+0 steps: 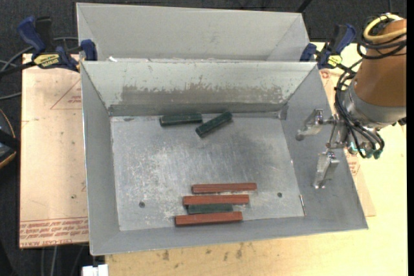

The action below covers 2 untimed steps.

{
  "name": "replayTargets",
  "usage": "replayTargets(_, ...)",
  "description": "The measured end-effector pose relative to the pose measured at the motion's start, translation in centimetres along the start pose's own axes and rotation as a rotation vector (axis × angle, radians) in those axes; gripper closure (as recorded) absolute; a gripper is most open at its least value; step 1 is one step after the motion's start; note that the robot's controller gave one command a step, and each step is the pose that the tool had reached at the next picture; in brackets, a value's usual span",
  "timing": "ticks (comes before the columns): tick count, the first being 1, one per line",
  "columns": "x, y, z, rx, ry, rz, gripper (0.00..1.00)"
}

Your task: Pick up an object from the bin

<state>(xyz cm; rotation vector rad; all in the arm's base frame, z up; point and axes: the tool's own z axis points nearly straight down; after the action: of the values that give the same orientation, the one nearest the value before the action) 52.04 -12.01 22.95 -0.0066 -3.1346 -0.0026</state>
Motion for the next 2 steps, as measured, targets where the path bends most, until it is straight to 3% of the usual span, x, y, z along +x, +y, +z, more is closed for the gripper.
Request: replayTargets(2, -0.17, 0.15, -0.15, 0.003, -0.012, -0.009, 0.00)
